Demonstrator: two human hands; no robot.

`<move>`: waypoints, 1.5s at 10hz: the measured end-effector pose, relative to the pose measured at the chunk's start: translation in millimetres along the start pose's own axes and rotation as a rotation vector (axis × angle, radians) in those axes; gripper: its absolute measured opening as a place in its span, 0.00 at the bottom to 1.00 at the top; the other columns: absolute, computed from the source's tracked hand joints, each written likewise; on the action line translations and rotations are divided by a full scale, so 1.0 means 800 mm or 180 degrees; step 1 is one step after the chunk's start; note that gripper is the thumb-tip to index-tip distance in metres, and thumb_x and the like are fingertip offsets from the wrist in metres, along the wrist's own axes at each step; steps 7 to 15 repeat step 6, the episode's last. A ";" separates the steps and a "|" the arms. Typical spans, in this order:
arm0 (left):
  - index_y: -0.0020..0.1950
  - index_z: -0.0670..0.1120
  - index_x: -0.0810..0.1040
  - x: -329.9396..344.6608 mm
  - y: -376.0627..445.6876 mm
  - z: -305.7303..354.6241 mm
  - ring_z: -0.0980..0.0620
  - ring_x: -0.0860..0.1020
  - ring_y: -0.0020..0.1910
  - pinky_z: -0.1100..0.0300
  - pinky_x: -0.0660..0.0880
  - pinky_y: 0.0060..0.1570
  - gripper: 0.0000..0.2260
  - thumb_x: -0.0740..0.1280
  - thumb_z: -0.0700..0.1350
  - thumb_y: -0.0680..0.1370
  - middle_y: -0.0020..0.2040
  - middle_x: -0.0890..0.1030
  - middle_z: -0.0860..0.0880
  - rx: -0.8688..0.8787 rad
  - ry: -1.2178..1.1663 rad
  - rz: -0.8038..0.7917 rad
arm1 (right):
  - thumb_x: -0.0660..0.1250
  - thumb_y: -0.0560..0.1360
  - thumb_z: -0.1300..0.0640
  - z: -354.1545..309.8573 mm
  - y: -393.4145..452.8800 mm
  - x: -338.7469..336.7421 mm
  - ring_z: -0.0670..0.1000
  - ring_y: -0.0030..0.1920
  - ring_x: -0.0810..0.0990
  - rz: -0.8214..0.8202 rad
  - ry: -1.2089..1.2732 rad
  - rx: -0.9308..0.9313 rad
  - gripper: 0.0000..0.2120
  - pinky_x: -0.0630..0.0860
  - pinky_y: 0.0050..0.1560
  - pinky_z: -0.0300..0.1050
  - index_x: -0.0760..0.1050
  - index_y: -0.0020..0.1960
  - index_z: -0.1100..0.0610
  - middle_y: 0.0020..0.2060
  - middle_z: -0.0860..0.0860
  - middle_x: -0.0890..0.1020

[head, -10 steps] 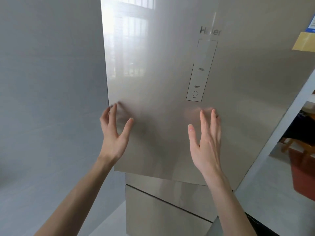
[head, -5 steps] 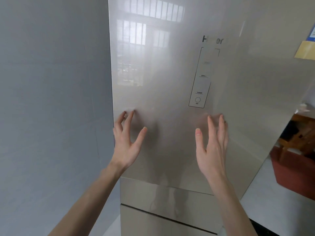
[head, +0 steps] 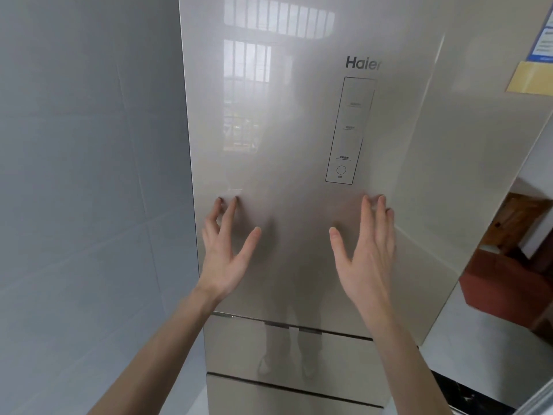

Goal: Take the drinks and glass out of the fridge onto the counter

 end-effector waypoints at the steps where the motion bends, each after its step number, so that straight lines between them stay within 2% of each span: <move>1: 0.85 0.65 0.55 0.001 0.003 -0.005 0.59 0.48 0.85 0.58 0.56 0.77 0.32 0.67 0.56 0.84 0.83 0.50 0.63 0.0048 0.0147 -0.0047 | 0.60 0.85 0.38 -0.001 0.000 0.000 0.57 0.88 0.49 -0.0054 -0.0219 -0.0037 0.38 0.59 0.81 0.65 0.51 0.88 0.49 0.88 0.51 0.49; 2: 0.85 0.65 0.56 -0.001 0.005 -0.007 0.59 0.48 0.84 0.57 0.56 0.76 0.32 0.68 0.57 0.84 0.83 0.51 0.61 0.0015 0.0181 -0.0057 | 0.59 0.85 0.37 -0.003 0.001 -0.003 0.57 0.88 0.49 -0.0167 -0.0268 -0.0072 0.38 0.56 0.83 0.62 0.49 0.88 0.49 0.88 0.52 0.48; 3: 0.85 0.62 0.59 -0.006 0.003 0.000 0.65 0.49 0.82 0.57 0.55 0.79 0.30 0.67 0.57 0.85 0.83 0.53 0.59 -0.0064 0.0009 -0.0032 | 0.55 0.85 0.36 -0.006 0.000 -0.011 0.55 0.88 0.48 -0.0264 0.0052 -0.0061 0.36 0.51 0.85 0.59 0.49 0.88 0.48 0.88 0.50 0.49; 4: 0.85 0.61 0.60 -0.010 -0.005 0.009 0.61 0.51 0.85 0.52 0.54 0.83 0.28 0.65 0.57 0.86 0.84 0.54 0.59 -0.0196 -0.0160 -0.0009 | 0.46 0.84 0.33 -0.013 -0.004 -0.018 0.49 0.88 0.47 -0.0387 0.0500 0.0005 0.37 0.48 0.87 0.56 0.48 0.88 0.47 0.88 0.45 0.50; 5: 0.85 0.59 0.61 -0.016 -0.018 0.026 0.60 0.54 0.85 0.49 0.55 0.85 0.26 0.62 0.57 0.87 0.85 0.56 0.60 -0.0273 -0.0229 0.0056 | 0.43 0.84 0.32 -0.021 -0.009 -0.034 0.45 0.88 0.47 -0.0357 0.0807 -0.0049 0.37 0.47 0.87 0.52 0.49 0.88 0.47 0.88 0.44 0.51; 6: 0.85 0.58 0.62 -0.021 -0.039 0.057 0.63 0.56 0.84 0.52 0.55 0.85 0.24 0.58 0.57 0.88 0.84 0.60 0.62 -0.0141 -0.0282 0.0199 | 0.42 0.82 0.32 -0.032 -0.016 -0.057 0.46 0.88 0.48 -0.0263 0.1006 -0.0208 0.38 0.48 0.87 0.51 0.52 0.88 0.47 0.88 0.45 0.52; 15: 0.85 0.58 0.62 -0.021 -0.039 0.057 0.63 0.56 0.84 0.52 0.55 0.85 0.24 0.58 0.57 0.88 0.84 0.60 0.62 -0.0141 -0.0282 0.0199 | 0.42 0.82 0.32 -0.032 -0.016 -0.057 0.46 0.88 0.48 -0.0263 0.1006 -0.0208 0.38 0.48 0.87 0.51 0.52 0.88 0.47 0.88 0.45 0.52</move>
Point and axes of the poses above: each hand's wrist, its own y-axis towards the middle knuckle, its own x-axis out of the palm, z = x × y, the point moved 10 cm from there along y, towards the middle knuckle
